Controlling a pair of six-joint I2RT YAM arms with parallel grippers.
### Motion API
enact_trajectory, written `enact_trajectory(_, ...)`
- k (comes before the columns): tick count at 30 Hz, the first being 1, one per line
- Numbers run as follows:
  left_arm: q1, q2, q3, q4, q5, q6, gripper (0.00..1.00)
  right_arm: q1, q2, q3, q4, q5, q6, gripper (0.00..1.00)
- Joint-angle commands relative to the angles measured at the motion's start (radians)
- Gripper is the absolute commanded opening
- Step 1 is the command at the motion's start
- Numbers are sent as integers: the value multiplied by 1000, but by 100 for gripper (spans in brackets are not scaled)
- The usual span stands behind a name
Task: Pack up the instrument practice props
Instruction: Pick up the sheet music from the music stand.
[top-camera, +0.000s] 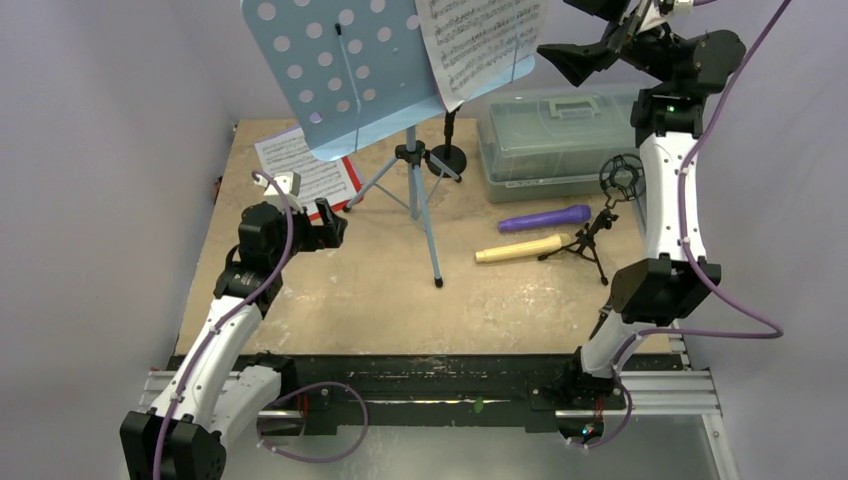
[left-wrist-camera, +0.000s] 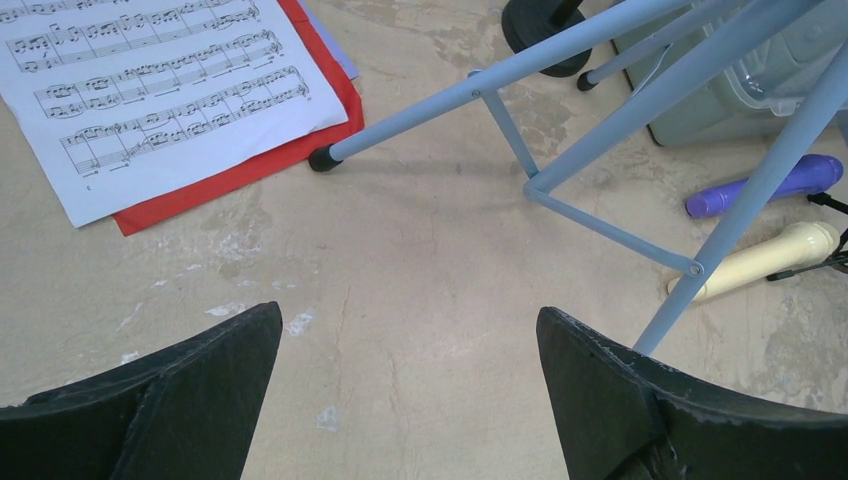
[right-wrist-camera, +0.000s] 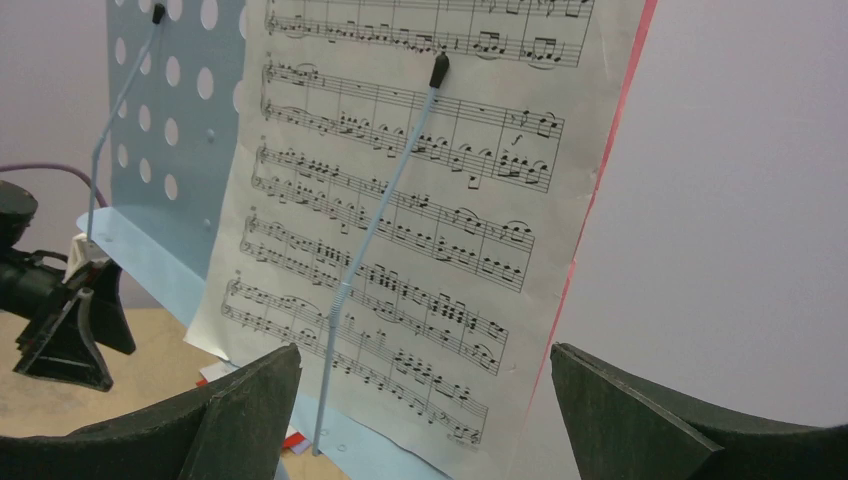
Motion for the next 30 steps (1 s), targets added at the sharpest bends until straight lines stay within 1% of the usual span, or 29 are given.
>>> enact_trajectory(1, 9, -3, 6, 17, 9, 4, 99, 13, 24, 50, 26, -21, -80, 99)
enact_trajectory(4, 12, -1, 4, 17, 11, 3, 99, 12, 33, 64, 12, 7, -90, 99)
enact_trajectory(8, 15, 4, 6, 18, 16, 1, 99, 16, 38, 68, -48, 65, -122, 99)
enact_trajectory(11, 18, 3, 6, 18, 16, 0, 98, 24, 40, 66, -100, 64, -157, 99)
enact_trajectory(14, 19, 3, 6, 18, 17, -1, 98, 31, 41, 58, -105, 42, -159, 99)
enact_trajectory(18, 21, 4, 6, 18, 17, -1, 98, 47, 37, 42, -76, -14, -132, 99)
enact_trajectory(24, 23, 2, 6, 18, 22, -3, 98, 48, 23, 24, -50, -40, -117, 99)
enact_trajectory(30, 23, -1, 6, 18, 23, -3, 98, 48, -3, -17, 42, -67, -64, 97)
